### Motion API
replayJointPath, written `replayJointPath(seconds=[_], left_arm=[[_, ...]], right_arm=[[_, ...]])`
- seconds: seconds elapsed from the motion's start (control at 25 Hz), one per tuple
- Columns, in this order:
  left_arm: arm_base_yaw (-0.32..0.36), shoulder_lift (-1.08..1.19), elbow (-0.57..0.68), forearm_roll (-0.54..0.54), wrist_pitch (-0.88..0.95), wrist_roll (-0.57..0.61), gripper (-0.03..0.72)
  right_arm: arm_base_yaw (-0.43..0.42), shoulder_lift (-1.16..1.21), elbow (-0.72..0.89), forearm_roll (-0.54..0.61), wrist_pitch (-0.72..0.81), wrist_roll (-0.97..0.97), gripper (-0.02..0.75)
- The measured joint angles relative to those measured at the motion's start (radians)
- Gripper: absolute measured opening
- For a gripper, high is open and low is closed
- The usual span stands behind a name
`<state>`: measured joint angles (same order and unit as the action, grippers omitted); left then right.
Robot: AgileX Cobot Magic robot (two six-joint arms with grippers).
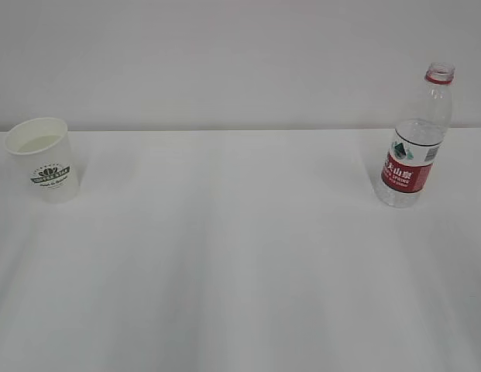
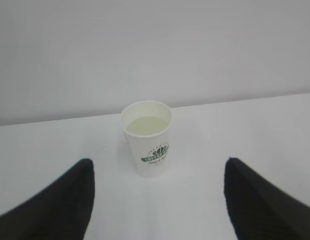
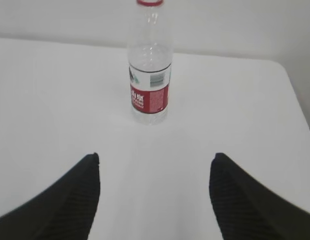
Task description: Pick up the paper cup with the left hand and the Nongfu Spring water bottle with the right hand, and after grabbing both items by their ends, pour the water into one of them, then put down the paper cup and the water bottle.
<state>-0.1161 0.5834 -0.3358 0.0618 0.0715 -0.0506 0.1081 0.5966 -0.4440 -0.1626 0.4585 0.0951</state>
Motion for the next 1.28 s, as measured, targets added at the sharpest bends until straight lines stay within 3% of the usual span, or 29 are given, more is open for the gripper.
replayJointPath(seconds=[0.4, 1.28], left_arm=[[0.0, -0.075, -0.138, 0.001, 0.37, 0.0, 0.588], [0.0, -0.103, -0.195, -0.075, 0.882, 0.0, 0.577]], right_arm=[[0.002, -0.029, -0.058, 0.019, 0.153, -0.002, 0.517], [0.002, -0.233, -0.091, 0.101, 0.606, -0.017, 0.516]])
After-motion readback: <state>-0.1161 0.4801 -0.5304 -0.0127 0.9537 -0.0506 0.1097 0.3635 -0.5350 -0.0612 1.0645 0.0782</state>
